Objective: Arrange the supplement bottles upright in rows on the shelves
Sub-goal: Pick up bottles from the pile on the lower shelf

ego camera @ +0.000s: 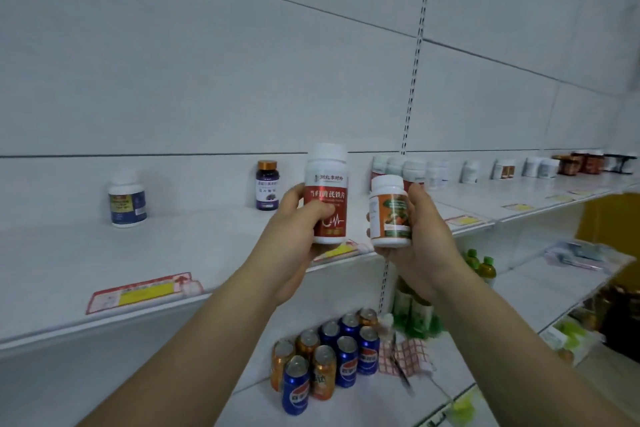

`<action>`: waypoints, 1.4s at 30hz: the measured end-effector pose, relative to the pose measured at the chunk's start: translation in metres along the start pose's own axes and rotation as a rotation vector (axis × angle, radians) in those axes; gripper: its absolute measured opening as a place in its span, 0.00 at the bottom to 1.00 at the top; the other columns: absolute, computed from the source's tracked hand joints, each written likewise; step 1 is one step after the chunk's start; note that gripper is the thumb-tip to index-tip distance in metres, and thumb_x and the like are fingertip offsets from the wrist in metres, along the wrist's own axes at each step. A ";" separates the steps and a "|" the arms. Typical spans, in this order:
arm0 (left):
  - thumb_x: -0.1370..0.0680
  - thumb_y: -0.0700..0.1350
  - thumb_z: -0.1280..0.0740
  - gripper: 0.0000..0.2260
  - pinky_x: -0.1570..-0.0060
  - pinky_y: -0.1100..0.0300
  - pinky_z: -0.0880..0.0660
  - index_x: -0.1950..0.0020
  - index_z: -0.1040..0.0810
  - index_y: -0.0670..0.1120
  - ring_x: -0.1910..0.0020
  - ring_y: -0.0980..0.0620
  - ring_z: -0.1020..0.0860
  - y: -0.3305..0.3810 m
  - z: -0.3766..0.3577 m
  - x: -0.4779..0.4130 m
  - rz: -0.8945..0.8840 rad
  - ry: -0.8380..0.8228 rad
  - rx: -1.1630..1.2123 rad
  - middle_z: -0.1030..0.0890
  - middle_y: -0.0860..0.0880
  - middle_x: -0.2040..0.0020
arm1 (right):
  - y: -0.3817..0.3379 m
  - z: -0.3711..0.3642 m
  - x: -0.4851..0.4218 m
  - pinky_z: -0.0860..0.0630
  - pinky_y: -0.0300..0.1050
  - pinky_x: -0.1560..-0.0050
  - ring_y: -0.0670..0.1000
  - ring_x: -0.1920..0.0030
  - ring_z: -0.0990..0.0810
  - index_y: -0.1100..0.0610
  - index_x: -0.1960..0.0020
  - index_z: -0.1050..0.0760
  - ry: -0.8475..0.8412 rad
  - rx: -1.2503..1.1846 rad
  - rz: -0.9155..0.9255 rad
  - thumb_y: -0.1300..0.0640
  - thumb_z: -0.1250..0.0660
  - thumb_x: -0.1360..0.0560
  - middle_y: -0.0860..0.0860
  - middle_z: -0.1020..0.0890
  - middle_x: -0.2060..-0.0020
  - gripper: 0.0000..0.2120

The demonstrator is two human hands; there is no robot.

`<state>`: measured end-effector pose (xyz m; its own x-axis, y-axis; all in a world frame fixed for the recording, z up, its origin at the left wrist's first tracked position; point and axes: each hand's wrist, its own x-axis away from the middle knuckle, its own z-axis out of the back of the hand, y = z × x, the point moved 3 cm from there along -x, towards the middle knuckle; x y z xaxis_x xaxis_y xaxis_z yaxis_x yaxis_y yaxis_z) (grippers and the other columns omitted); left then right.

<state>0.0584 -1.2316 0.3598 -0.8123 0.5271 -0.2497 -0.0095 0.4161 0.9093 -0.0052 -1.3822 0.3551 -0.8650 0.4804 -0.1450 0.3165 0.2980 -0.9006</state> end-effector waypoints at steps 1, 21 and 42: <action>0.23 0.39 0.38 0.17 0.58 0.52 0.20 0.35 0.31 0.51 0.58 0.52 0.17 -0.011 -0.021 -0.010 -0.004 -0.004 -0.006 0.16 0.50 0.54 | -0.009 0.022 -0.006 0.24 0.44 0.64 0.47 0.66 0.18 0.55 0.46 0.24 0.009 0.017 0.006 0.41 0.44 0.21 0.52 0.16 0.64 0.19; 0.31 0.44 0.26 0.26 0.55 0.58 0.24 0.39 0.37 0.51 0.52 0.56 0.23 -0.148 -0.237 -0.223 0.022 -0.079 -0.662 0.25 0.55 0.50 | -0.108 0.283 -0.193 0.20 0.50 0.54 0.54 0.55 0.18 0.50 0.48 0.26 0.139 0.404 0.104 0.45 0.41 0.23 0.55 0.18 0.53 0.11; 0.35 0.55 0.24 0.40 0.35 0.53 0.42 0.27 0.40 0.53 0.31 0.51 0.41 -0.147 -0.256 -0.266 -0.303 0.468 -1.644 0.37 0.51 0.29 | -0.073 0.300 -0.363 0.28 0.38 0.59 0.44 0.52 0.23 0.40 0.35 0.39 -0.626 0.759 0.114 0.52 0.35 0.23 0.46 0.23 0.52 0.21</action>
<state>0.1272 -1.6228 0.3776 -0.7534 0.2138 -0.6219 -0.4739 -0.8321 0.2881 0.1686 -1.8259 0.3508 -0.9639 -0.1144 -0.2403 0.2661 -0.4354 -0.8600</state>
